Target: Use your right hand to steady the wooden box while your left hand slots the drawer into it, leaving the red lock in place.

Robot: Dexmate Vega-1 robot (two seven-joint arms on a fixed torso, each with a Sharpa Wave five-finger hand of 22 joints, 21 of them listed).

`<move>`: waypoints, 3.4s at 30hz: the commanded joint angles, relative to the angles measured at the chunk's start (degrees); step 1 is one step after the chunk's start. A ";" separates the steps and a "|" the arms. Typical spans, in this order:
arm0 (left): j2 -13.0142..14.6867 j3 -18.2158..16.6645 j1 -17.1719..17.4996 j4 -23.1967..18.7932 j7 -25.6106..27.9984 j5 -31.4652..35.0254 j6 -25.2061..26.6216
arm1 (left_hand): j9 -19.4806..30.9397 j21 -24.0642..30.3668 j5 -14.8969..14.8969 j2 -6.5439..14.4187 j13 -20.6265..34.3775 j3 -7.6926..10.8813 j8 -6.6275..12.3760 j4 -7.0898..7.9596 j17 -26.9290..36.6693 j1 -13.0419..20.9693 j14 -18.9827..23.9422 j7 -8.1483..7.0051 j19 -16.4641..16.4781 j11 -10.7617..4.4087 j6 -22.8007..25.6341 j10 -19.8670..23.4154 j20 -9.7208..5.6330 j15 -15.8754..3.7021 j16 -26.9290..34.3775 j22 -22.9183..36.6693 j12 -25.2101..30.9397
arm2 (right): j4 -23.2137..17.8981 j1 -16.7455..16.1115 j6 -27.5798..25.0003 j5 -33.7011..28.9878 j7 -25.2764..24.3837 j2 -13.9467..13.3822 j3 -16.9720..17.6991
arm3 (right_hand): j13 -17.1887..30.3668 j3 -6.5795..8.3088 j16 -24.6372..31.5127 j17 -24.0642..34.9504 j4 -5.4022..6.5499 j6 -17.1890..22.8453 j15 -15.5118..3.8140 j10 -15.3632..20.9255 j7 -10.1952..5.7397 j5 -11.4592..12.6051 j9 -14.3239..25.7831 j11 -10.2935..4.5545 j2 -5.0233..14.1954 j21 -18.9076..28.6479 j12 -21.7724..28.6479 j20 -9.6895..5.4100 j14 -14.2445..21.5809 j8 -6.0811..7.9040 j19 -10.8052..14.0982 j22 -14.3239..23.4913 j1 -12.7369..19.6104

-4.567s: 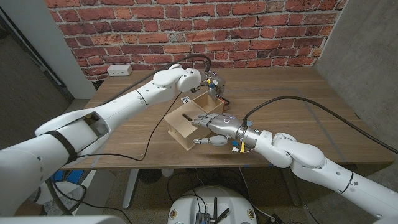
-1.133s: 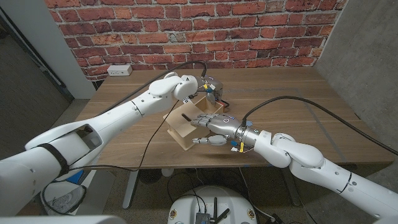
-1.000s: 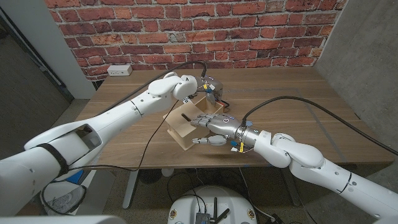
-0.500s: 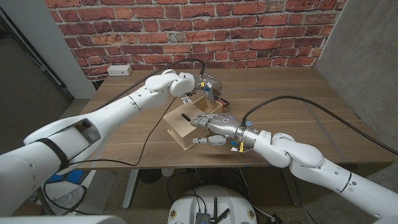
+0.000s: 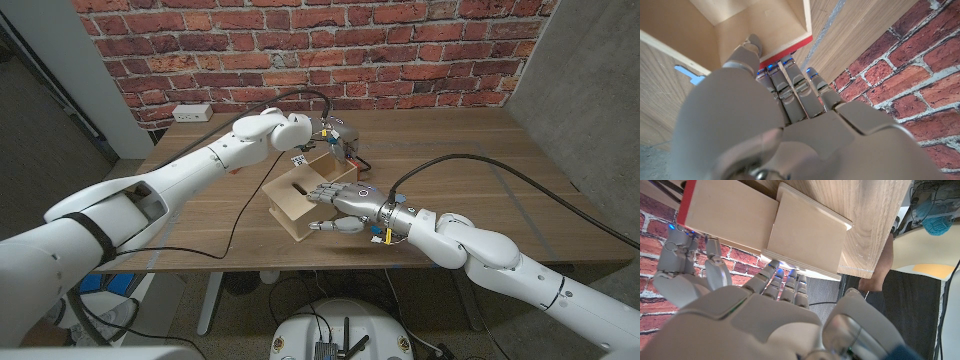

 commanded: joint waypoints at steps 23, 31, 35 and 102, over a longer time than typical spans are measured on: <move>-1.60 1.17 -0.53 -0.15 -1.19 0.43 1.16 | 0.93 0.24 0.26 2.91 0.35 0.13 0.44 0.41 0.35 2.18 0.20 0.24 0.36 0.14 0.76 0.03 -8.95 -3.02 0.45 0.14 0.06 | 0.15 -0.34 -0.01 0.66 -0.68 -0.17 0.17 | 0.34 -0.04 0.42 0.14 0.37 0.46 0.03 0.45 -0.07 0.38 0.35 0.07 0.53 0.31 0.25 -0.17 0.68 0.33 0.62 0.31 0.32; -1.48 1.83 -1.34 -1.13 -3.80 1.19 1.43 | 0.93 0.25 0.25 2.93 0.35 0.11 0.48 0.40 0.35 2.17 0.21 0.29 0.36 0.14 0.81 0.08 -8.94 -3.03 0.47 0.14 0.08 | 0.28 -0.35 0.05 1.10 -0.73 -0.18 0.25 | 0.34 -0.04 0.42 0.14 0.37 0.46 0.03 0.45 -0.07 0.38 0.35 0.07 0.53 0.31 0.25 -0.17 0.68 0.33 0.62 0.31 0.32; -1.67 2.12 -1.76 -1.32 -4.84 1.80 1.87 | 0.93 0.25 0.24 2.91 0.34 0.09 0.46 0.39 0.35 2.17 0.20 0.23 0.35 0.14 0.76 0.01 -8.94 -3.03 0.48 0.15 0.05 | 0.56 -0.15 0.24 1.28 -0.84 -0.03 0.19 | 0.34 -0.04 0.42 0.14 0.37 0.46 0.03 0.45 -0.07 0.38 0.35 0.07 0.53 0.31 0.25 -0.17 0.68 0.33 0.62 0.31 0.32; -2.65 3.15 -0.47 -8.27 -12.87 8.18 14.60 | 0.95 0.29 0.15 2.99 0.34 0.02 0.45 0.35 0.34 2.25 0.09 0.47 0.44 0.12 0.45 -0.18 -8.90 -3.02 0.48 0.14 0.05 | 1.18 0.12 0.09 3.10 -0.64 0.26 0.09 | 0.34 -0.04 0.42 0.14 0.37 0.46 0.03 0.45 -0.07 0.38 0.35 0.07 0.53 0.31 0.25 -0.17 0.68 0.33 0.62 0.31 0.32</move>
